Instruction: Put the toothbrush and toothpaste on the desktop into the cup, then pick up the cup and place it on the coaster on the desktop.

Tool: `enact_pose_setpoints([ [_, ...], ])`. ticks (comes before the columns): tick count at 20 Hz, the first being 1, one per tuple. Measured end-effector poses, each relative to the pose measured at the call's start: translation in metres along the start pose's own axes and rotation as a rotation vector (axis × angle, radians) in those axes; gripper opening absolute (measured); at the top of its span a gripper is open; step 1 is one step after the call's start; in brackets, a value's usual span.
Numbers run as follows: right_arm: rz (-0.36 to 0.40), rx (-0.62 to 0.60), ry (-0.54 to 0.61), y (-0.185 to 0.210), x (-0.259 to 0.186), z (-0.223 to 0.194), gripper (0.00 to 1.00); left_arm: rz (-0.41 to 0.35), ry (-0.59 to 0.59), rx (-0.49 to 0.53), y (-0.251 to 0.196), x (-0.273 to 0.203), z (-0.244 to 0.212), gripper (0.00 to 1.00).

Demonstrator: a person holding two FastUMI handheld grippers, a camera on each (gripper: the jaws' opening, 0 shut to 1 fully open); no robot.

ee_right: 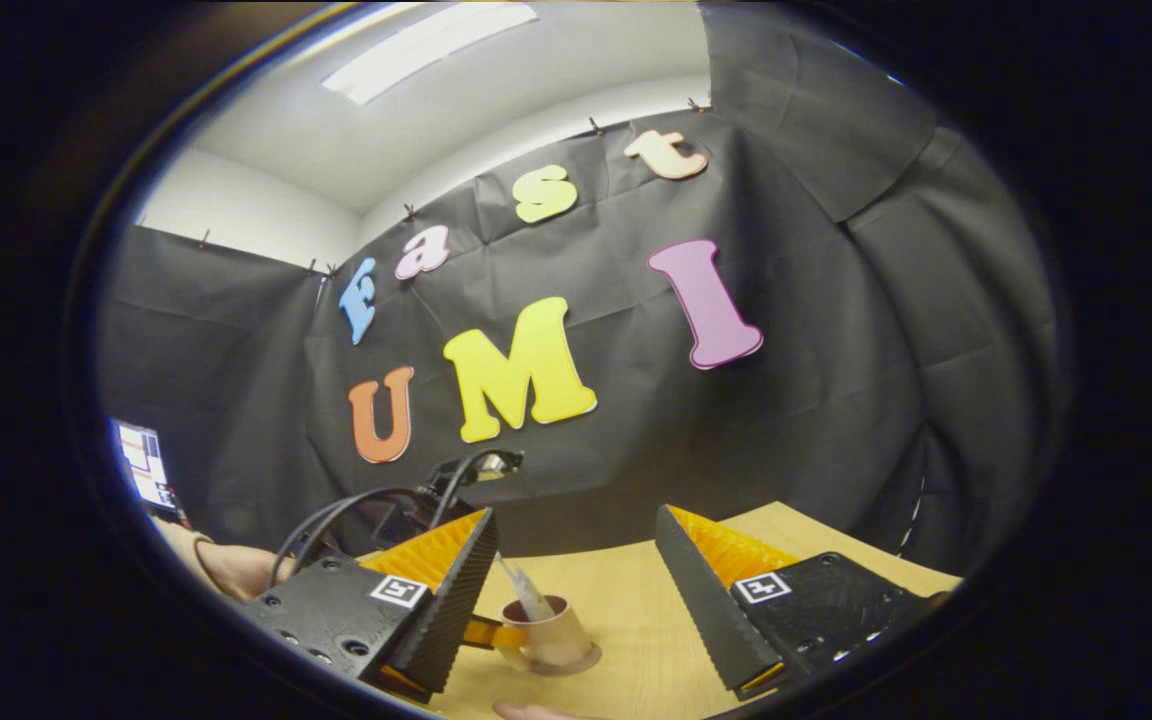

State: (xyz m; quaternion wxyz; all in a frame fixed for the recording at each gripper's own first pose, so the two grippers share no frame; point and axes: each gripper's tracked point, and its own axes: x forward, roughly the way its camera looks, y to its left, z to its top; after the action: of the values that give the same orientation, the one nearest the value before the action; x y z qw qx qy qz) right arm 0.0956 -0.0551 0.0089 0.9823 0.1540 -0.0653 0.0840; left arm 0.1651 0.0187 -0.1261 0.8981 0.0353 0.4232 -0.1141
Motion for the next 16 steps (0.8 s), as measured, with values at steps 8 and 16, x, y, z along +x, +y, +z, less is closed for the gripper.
enact_pose_setpoints([
  [8, -0.001, -0.035, 0.029, 0.016, -0.001, -0.008, 0.95, -0.040, -0.376, -0.005, 0.039, -0.102, 0.042, 0.50],
  [16, 0.015, -0.116, 0.117, 0.060, -0.006, -0.036, 0.99, 0.071, -0.711, -0.060, 0.090, -0.180, 0.026, 0.77],
])
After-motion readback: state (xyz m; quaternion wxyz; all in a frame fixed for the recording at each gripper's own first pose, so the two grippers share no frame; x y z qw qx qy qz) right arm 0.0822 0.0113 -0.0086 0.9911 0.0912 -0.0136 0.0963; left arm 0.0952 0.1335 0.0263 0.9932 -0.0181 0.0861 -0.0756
